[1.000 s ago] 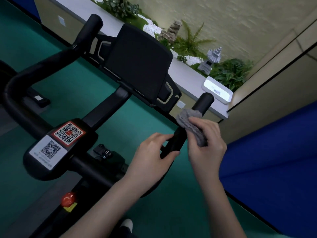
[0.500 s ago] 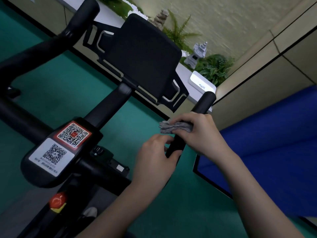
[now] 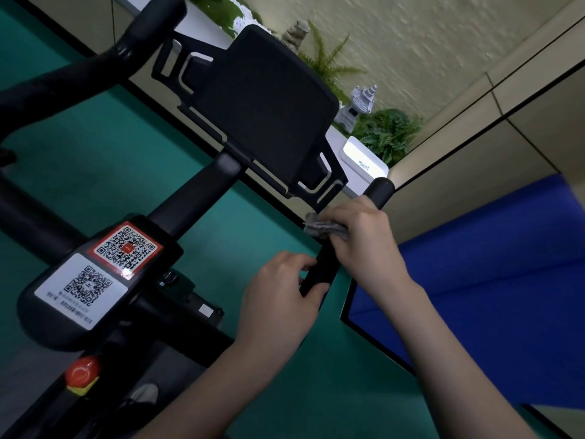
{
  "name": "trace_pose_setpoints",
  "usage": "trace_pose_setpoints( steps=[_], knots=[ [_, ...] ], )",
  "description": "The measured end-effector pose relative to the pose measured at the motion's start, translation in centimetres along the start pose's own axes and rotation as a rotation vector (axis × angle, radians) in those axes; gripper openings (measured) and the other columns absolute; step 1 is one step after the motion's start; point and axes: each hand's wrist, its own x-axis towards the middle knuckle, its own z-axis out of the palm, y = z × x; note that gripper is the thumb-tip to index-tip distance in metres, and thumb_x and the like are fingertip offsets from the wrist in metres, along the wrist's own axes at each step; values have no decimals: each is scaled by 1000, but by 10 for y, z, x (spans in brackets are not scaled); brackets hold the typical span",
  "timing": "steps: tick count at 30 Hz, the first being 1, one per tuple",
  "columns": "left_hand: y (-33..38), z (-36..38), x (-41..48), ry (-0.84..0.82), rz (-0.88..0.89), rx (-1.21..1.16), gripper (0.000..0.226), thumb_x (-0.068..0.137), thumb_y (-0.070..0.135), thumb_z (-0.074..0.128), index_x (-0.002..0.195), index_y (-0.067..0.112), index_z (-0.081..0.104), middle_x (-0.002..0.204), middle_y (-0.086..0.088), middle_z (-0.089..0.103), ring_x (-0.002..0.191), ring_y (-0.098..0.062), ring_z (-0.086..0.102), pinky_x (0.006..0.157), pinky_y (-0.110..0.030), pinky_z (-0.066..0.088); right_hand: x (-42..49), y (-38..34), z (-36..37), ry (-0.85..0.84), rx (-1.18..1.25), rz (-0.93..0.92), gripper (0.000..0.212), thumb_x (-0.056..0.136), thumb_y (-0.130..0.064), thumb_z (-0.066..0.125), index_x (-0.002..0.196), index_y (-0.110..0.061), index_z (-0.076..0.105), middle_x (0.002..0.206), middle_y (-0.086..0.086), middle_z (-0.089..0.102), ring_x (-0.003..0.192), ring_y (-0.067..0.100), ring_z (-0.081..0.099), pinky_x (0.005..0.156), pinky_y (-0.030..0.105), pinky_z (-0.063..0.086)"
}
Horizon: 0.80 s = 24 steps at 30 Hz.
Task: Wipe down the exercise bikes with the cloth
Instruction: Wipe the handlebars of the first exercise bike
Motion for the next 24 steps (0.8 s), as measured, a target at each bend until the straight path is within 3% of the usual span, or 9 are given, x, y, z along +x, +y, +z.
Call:
trace_pose_setpoints(
  steps=[2,8,12,16,20,24],
  knots=[
    [1,0,0,0,-3,2,26,82,32,70,106,24,65,101,11,60,85,-7,59,78,-36,52,5,5,-2,73,-27,2,35,66,17,64,90,-8,73,84,1,70,85,26,55,73,18,37],
    [1,1,3,-17,6,-3,35,84,36,68,117,26,60,109,13,58,90,-5,57,80,-32,51,16,24,-14,290,-83,63,32,74,12,64,102,-2,71,99,9,70,93,29,56,80,28,44],
    [6,1,15,-35,24,-8,42,85,37,66,124,26,55,115,13,55,95,-6,56,85,-30,50,-1,26,-14,279,-9,-27,28,74,11,68,98,-1,72,96,9,70,92,28,58,81,18,40],
    [10,10,31,-69,53,30,51,85,35,67,131,22,50,120,8,54,103,-10,54,89,-30,47,-11,33,-6,279,-5,-73,27,75,12,67,99,0,70,100,8,68,96,23,55,87,17,41],
    [15,18,41,-114,73,84,58,86,32,66,139,23,42,129,4,50,115,-15,50,97,-34,43,5,45,-4,443,-17,-4,28,76,14,63,100,2,69,102,10,68,97,24,51,87,19,39],
    [24,23,49,-105,109,109,58,85,26,67,138,23,43,128,2,51,113,-19,51,97,-35,42,-4,40,6,581,82,30,27,78,14,62,100,3,69,103,11,67,98,24,52,90,21,41]
  ],
)
